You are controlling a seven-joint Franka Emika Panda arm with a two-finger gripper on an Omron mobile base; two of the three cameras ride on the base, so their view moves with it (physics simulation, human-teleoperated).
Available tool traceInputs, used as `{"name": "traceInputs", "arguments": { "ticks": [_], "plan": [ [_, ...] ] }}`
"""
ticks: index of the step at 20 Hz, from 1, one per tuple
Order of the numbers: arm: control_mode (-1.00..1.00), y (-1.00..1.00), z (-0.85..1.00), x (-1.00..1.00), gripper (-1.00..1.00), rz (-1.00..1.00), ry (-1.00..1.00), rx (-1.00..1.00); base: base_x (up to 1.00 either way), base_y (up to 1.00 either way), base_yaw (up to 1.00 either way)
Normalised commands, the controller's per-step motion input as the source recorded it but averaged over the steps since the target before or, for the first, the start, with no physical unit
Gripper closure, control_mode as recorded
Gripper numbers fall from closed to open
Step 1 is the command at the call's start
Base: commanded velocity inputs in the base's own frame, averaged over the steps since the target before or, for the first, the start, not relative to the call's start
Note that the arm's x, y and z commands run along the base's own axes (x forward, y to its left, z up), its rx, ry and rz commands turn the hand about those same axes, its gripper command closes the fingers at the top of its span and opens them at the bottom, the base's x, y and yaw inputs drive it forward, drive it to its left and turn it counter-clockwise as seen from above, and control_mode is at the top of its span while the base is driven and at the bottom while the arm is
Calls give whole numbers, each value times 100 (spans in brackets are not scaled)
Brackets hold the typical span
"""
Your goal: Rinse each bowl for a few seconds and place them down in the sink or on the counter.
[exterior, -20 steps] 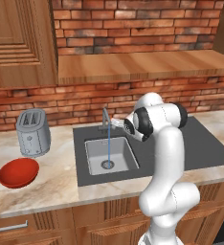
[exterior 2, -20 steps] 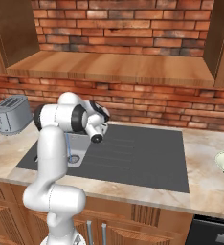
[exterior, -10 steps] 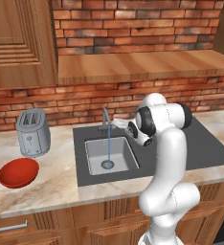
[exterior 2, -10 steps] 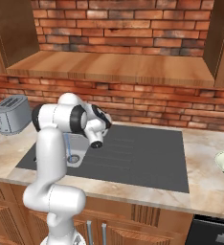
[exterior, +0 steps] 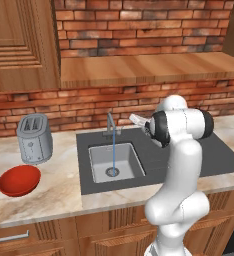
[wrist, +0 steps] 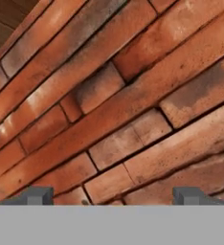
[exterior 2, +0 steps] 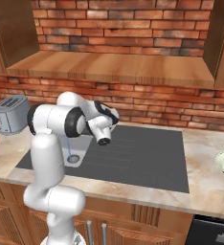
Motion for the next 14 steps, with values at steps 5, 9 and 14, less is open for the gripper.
{"name": "traceInputs", "arguments": {
  "ticks": [5, 9, 14],
  "plan": [
    [-100, -23, 39, -57, -100, -4, 1, 3, 0, 0, 0],
    [-100, -36, 4, -93, -100, -4, -1, 2, 0, 0, 0],
    [-100, -45, 10, -95, -100, -3, -2, 0, 0, 0, 0]
  ]
}}
